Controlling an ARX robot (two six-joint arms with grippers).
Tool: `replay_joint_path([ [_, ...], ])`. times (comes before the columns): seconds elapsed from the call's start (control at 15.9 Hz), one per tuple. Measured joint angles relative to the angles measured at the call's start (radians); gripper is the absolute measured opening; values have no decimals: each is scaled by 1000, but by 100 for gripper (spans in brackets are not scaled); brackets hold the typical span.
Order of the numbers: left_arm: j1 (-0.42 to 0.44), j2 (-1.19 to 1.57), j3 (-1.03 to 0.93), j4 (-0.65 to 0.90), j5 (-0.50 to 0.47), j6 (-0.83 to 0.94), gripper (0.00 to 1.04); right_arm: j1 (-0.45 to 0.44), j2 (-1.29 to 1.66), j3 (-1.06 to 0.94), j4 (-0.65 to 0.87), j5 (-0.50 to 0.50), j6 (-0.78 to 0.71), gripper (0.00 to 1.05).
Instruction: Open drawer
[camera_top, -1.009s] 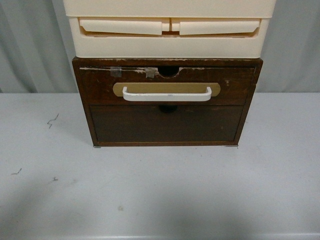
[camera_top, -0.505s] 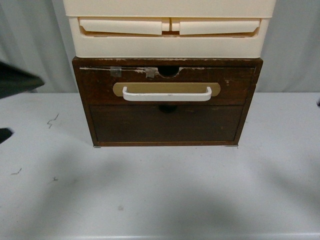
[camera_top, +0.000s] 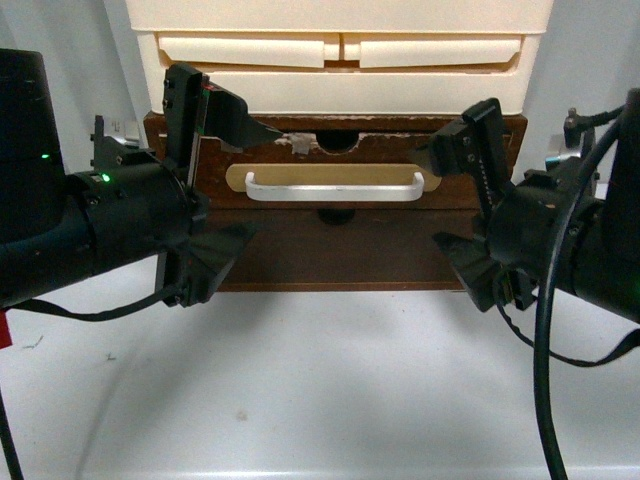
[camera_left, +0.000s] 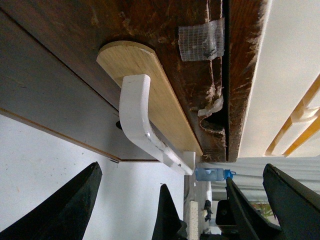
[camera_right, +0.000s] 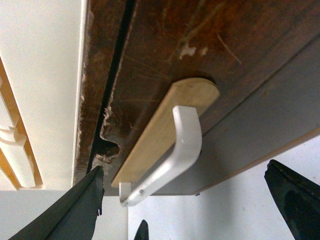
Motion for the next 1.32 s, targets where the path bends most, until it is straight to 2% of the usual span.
replay_joint_path([
  [0.38,-8,117,127,-52,6,-18,98,11,90,153,-84,41,-7,98],
  [0.44,-8,125,137,-58,6,-18,87,19,107,169,-102,41,-14,97],
  [0.69,-1,145,177,-76,3,-18,42,40,127,209,-111,37,-32,51],
  [0.76,1,146,177,-71,3,-18,33,44,127,212,-107,37,-32,42],
  [0.88,4,146,172,-72,4,-61,18,43,127,208,-119,34,-29,31],
  [0.95,6,149,167,-60,4,-104,16,44,127,198,-100,33,12,23],
  [1.01,6,149,167,-57,5,-132,15,44,127,195,-94,32,55,21],
  [1.32,6,142,126,-13,3,-161,14,56,114,154,-66,39,123,18],
])
